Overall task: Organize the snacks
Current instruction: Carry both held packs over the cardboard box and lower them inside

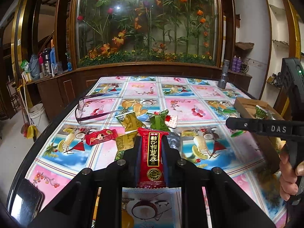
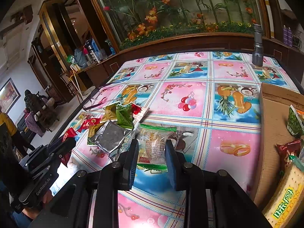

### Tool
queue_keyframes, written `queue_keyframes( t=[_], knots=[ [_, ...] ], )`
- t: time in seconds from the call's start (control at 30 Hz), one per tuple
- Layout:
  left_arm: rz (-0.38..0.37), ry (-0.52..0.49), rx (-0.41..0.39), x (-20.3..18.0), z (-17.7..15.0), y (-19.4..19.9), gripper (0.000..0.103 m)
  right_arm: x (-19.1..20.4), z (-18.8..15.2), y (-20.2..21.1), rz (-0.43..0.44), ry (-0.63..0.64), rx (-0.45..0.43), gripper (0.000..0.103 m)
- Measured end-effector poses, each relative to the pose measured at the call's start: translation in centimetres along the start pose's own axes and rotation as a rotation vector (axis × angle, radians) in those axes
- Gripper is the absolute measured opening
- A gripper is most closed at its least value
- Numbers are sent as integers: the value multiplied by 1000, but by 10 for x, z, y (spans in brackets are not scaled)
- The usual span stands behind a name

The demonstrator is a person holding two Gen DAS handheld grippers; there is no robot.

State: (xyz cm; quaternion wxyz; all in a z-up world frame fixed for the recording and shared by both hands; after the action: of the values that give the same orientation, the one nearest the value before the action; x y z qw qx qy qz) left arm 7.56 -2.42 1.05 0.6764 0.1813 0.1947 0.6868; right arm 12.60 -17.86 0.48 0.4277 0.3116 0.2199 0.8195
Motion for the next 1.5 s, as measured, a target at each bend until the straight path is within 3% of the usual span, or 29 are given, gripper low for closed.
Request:
queue_keyframes(
  t=[0.27, 0.63, 1.03, 1.5],
  knots=[
    [-71, 55, 24, -17, 6, -2, 18, -32, 22, 26, -17, -108, -83, 30],
    [-198, 59, 42, -79, 19, 0, 18, -87, 39, 59, -100, -253, -169, 30],
    [-263, 18, 60, -124, 17, 6, 18, -150, 28, 72, -181, -454, -140, 30],
    [-318, -20, 88, -157, 10, 8, 18, -167, 24, 88, -180, -506, -148, 30]
  ],
)
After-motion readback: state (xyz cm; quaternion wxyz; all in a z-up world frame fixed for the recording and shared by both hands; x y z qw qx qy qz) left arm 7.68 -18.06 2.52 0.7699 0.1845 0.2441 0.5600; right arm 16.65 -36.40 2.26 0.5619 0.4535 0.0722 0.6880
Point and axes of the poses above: each gripper's, at about its wrist camera, not at the fingertips, and y roughly against the way its jaws point, x to its left, z to its top, the point moved 9 cm from there along -y, roughly the way its jaws point
